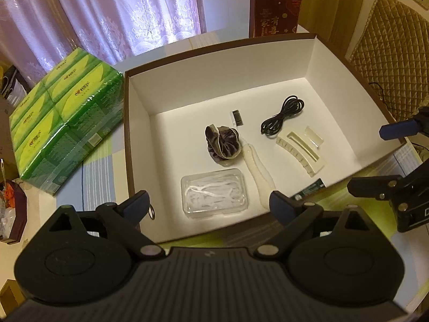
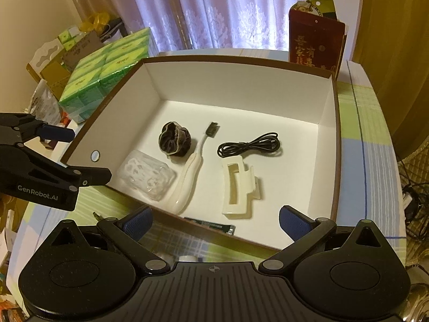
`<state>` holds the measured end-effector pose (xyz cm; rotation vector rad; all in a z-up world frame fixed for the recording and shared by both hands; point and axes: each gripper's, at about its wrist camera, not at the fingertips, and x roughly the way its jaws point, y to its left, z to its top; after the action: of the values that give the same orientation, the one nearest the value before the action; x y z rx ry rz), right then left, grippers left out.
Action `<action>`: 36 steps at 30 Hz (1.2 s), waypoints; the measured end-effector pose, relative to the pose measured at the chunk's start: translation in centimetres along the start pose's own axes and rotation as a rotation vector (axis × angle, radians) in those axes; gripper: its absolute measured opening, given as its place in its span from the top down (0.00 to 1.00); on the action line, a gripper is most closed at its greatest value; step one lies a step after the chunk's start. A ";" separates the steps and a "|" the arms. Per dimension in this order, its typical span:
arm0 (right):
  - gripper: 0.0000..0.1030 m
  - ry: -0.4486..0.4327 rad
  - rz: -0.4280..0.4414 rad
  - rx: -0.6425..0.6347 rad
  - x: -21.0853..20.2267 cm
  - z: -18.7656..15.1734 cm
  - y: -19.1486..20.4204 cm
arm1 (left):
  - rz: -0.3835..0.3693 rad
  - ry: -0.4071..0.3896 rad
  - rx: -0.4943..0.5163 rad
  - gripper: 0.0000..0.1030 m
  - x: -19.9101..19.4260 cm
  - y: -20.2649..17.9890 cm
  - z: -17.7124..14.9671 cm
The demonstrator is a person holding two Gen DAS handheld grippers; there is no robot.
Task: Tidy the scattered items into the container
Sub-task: 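Withdraw both tools from the box toward the remaining items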
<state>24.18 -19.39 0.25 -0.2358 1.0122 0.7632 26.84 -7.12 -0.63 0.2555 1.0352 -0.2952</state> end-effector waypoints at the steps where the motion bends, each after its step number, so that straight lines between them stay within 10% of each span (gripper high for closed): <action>1: 0.00 -0.003 0.000 -0.003 -0.2 -0.1 0.1 | 0.000 -0.004 -0.001 0.08 -0.3 -0.1 -0.2; 36: 0.00 -0.202 -0.088 -0.028 -6.9 -5.7 3.9 | 0.050 -0.134 -0.082 0.07 -8.5 -1.4 -7.1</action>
<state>15.68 -22.70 3.59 -0.2210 0.7952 0.7059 16.60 -4.96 3.25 0.1853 0.9045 -0.2209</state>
